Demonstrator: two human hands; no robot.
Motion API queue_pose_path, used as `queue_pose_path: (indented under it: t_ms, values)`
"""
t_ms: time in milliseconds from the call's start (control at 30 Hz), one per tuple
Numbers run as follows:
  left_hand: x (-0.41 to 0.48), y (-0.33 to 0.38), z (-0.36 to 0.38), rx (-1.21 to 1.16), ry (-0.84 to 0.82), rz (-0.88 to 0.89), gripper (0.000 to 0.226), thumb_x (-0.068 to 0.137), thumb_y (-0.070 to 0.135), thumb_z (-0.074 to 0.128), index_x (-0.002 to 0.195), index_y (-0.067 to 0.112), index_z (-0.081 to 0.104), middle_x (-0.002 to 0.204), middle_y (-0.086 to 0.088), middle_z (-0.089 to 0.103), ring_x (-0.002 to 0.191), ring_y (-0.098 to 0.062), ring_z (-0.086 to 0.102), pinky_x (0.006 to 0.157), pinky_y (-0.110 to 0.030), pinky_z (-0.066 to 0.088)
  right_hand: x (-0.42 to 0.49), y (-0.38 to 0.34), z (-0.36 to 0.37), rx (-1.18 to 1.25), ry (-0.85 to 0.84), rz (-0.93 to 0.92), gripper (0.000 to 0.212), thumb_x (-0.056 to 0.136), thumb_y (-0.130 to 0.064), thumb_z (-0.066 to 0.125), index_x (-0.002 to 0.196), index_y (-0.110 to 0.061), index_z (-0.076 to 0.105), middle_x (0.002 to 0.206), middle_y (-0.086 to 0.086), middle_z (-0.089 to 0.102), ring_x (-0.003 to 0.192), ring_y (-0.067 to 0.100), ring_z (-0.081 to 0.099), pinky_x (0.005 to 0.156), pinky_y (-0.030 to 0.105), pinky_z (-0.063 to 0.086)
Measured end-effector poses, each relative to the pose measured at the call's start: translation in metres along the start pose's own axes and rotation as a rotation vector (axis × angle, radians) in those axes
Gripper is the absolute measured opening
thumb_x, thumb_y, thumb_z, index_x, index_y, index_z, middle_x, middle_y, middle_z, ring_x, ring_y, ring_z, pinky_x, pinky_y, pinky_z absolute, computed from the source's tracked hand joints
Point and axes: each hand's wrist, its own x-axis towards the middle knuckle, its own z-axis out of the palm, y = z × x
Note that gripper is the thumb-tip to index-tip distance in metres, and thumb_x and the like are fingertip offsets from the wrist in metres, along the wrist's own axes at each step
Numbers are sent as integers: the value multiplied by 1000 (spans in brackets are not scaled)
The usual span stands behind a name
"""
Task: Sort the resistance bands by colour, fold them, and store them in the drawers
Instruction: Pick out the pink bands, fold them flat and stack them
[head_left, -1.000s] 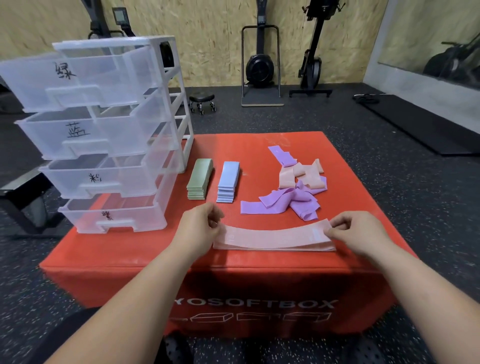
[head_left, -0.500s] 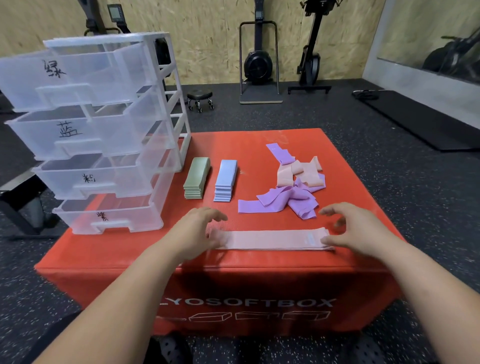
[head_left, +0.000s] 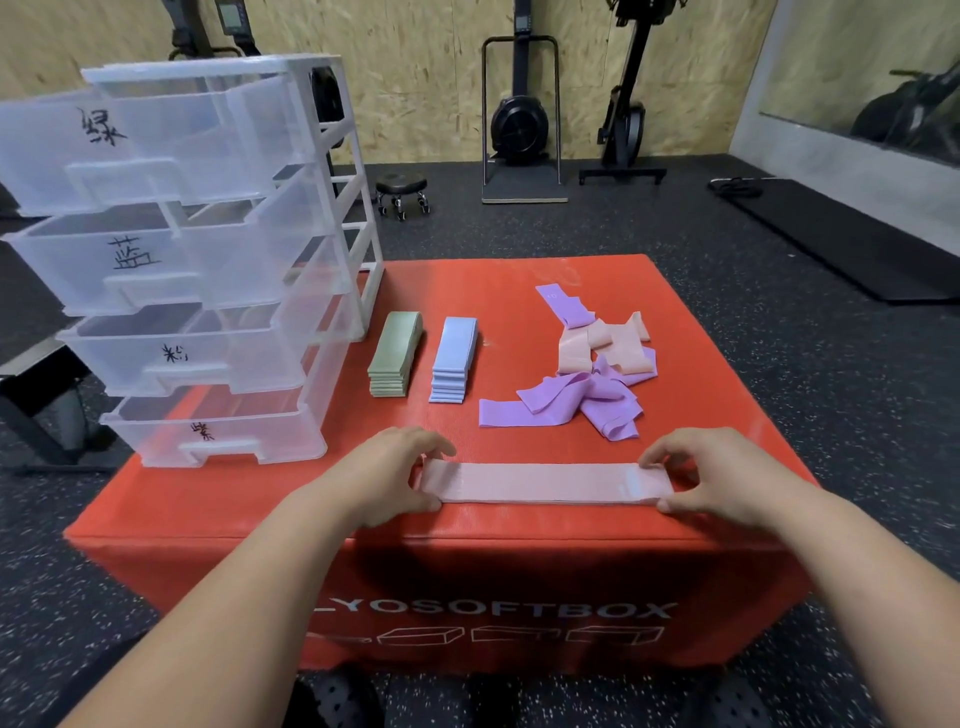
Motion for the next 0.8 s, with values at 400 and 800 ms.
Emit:
queue_pose_path:
  t_ms: [400,800]
  values:
    - [30,19,5,-41,97,112,57,89,59,76,138,34,63,130,13,63,124,-9,54,107,-33,47,31,3,-6,-10,155,-35,37,82,-42,85,116,-38,71,116,-17,65,101,2,66,89,28,50]
    - [101,35,28,-47,135,117,48,94,43,71,140,33,59,128,8,55,120,-21,52,102,-41,48,113,-19,-3,-76,225,-50,42,102,-51,55,142,-37,60,158,-10,46,145,19,36,118,32,27]
